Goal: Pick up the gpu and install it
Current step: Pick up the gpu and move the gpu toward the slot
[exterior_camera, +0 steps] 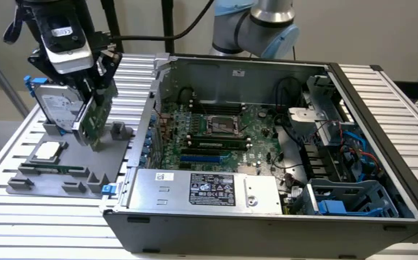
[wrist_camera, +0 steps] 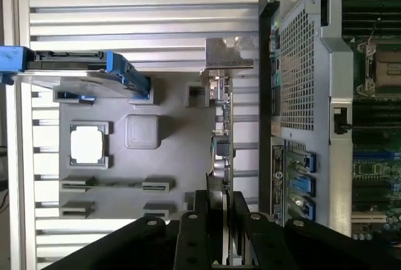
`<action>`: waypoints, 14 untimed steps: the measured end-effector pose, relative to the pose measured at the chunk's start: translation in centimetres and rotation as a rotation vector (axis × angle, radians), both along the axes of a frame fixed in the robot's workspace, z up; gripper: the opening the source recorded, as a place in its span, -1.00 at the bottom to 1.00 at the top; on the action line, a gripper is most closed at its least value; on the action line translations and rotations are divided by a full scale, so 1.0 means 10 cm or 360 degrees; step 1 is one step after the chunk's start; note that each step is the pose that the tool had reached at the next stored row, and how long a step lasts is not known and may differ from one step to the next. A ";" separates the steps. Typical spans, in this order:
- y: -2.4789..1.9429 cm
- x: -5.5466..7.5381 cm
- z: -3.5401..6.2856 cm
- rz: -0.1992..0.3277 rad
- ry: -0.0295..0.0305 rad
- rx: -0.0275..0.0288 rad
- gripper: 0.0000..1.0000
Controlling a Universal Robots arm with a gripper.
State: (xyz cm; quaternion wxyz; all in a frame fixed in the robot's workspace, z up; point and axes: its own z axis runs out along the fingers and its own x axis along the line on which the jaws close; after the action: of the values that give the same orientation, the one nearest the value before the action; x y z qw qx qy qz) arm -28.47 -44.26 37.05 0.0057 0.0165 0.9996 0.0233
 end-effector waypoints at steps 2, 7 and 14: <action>-0.006 0.06 0.091 0.0000 0.00021 0.00002 -1.00; -0.021 0.22 0.318 0.0000 0.00081 0.00001 -1.00; -0.048 0.53 0.633 0.0000 0.00148 0.00005 -1.00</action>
State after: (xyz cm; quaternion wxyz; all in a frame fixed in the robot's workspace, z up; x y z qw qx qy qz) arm -23.13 -44.75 43.38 0.0011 0.0165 0.9996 0.0233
